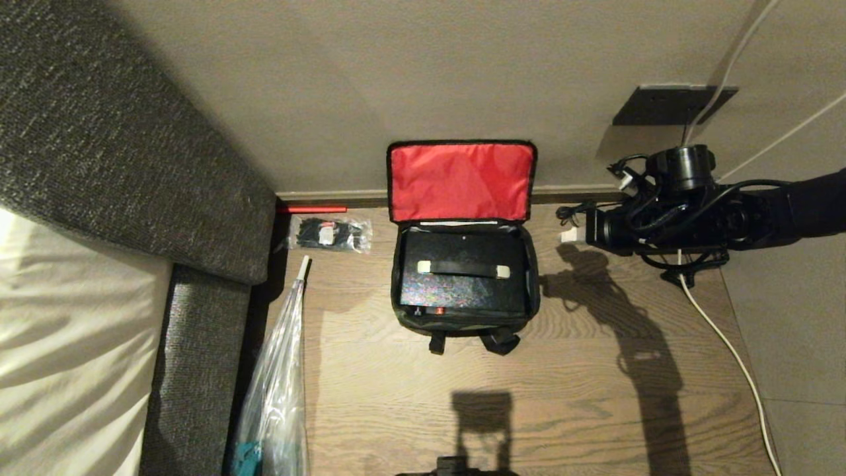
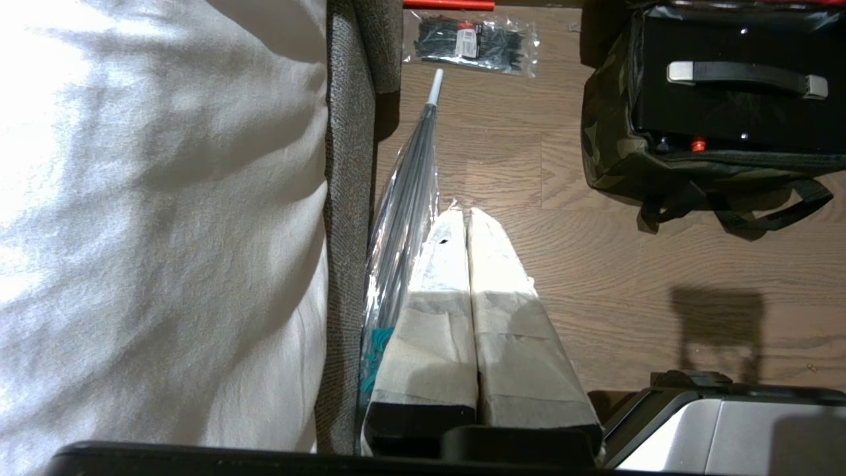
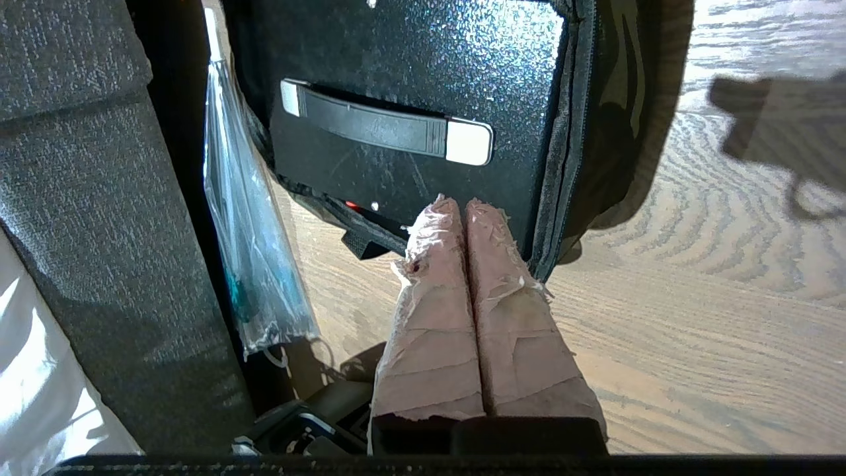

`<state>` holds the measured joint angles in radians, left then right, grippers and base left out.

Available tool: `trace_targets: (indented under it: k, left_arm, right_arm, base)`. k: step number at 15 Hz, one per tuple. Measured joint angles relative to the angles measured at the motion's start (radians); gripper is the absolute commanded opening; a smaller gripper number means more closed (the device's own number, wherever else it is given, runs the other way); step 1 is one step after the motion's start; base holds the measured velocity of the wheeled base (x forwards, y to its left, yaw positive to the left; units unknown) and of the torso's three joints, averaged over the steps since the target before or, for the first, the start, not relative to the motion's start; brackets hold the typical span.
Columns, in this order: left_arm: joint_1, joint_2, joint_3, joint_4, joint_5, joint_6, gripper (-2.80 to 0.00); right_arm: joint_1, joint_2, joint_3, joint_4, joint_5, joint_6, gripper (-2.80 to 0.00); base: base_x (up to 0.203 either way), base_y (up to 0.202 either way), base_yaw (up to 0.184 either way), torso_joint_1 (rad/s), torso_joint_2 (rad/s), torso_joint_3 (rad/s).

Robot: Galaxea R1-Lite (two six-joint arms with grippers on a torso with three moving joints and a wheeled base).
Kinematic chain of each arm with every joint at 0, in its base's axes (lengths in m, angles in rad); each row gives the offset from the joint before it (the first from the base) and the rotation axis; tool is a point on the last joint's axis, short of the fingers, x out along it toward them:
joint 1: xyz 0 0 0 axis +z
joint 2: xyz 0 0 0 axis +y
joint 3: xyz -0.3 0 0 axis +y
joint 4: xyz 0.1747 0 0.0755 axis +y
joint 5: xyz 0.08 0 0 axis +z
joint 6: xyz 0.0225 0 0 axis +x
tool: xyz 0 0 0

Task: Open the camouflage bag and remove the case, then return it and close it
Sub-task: Close the top of the storage box

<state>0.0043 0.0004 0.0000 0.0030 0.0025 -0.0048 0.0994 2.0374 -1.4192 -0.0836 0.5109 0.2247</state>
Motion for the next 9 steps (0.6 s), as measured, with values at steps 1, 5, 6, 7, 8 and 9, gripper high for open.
trace_targets:
  k: [1,5,6,7,8,9]
  left_arm:
    - [0.000,0.000,0.000,0.000,0.000,0.000,-2.80]
    - [0.000,0.000,0.000,0.000,0.001,0.000,-2.80]
    - [0.000,0.000,0.000,-0.001,0.001,-0.003,-2.80]
    - [0.000,0.000,0.000,-0.001,0.001,-0.004,-2.80]
    - [0.000,0.000,0.000,0.000,0.001,-0.004,-2.80]
    - [0.000,0.000,0.000,0.000,0.002,-0.004,-2.80]
  right_arm:
    - [0.000,-0.001,0.001,0.000,0.000,0.000,-2.80]
    - [0.001,-0.006,0.010,-0.002,0.000,-0.001,-2.80]
    - [0.001,-0.006,0.011,-0.003,0.000,-0.001,-2.80]
    - [0.001,-0.006,0.011,-0.004,0.000,-0.002,-2.80]
    - [0.001,-0.006,0.011,-0.004,0.000,-0.002,-2.80]
    - [0.001,-0.006,0.013,-0.002,0.000,-0.002,-2.80]
  base:
    - [0.000,0.000,0.000,0.000,0.00,0.000]
    - [0.130,0.000,0.000,0.002,0.01,0.003]
    - [0.168,0.000,0.002,0.002,0.01,0.002]
    - [0.100,0.000,0.002,0.002,0.00,0.002]
    - [0.000,0.000,0.000,0.000,0.00,0.000]
    - [0.000,0.000,0.000,0.000,0.00,0.000]
